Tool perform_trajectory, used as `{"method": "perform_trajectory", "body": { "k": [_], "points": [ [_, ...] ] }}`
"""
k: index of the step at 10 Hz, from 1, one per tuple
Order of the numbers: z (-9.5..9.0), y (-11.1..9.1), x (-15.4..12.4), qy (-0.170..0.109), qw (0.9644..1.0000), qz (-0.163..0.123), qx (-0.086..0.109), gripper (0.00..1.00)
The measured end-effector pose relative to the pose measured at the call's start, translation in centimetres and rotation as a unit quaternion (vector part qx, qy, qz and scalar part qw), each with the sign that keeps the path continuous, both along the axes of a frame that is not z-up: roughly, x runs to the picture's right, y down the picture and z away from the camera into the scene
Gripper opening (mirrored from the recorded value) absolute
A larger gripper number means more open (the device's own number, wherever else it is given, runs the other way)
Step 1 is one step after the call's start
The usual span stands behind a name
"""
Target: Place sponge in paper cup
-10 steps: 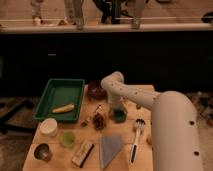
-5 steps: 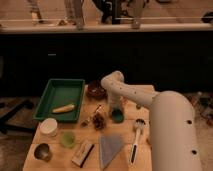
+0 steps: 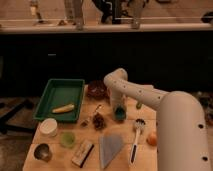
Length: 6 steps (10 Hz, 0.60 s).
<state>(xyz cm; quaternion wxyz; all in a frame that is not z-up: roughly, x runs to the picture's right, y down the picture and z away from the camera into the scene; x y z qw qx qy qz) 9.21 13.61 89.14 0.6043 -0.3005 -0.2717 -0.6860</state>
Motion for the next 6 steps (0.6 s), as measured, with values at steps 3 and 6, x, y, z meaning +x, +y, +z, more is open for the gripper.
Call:
{"method": "perform_trajectory", "body": {
  "k": [3,6],
  "points": [
    [-2.2,-1.9,1.0,0.006,0.9994,0.026,0.023,0.00],
    [-4.9,-2.4,1.4,0.020,0.9982,0.040,0.040,0.00]
  ]
}}
